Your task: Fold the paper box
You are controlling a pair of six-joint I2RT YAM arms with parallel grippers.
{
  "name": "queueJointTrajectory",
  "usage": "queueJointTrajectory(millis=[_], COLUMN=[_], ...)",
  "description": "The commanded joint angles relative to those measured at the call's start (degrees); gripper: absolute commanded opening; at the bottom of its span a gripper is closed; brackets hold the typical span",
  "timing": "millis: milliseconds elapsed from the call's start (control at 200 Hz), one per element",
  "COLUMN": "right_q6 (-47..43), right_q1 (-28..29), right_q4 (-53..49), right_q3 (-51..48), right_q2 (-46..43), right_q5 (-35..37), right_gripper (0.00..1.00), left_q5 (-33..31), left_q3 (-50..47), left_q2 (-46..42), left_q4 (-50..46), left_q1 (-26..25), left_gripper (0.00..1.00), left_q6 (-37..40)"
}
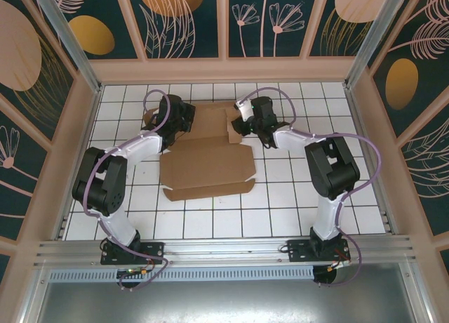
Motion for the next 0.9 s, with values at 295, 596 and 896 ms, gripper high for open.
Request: queueJointTrajectory(millis=[295, 596, 896], right_q6=[0.32, 2.2, 3.66], right_q1=[2.75, 0.94, 0.03], right_q4=[1.98, -2.31, -3.05], right_q3=[-3.38, -2.98, -3.91], right_q2=[0.73, 1.52, 1.92], right_q5=[11.87, -1.63, -7.36], right_gripper=[0.32, 0.44, 0.55], left_q5=[4.92, 5.0, 5.37], left_q3=[-3.12, -4.75, -5.4], left_q2=[-3.1, -3.47, -3.73], left_q4=[-1.7, -0.86, -0.07], left_q1=[-0.94, -0.94, -0.85], left_gripper=[0.0, 0.0, 0.0], left_q6=[1.04, 1.26, 1.57])
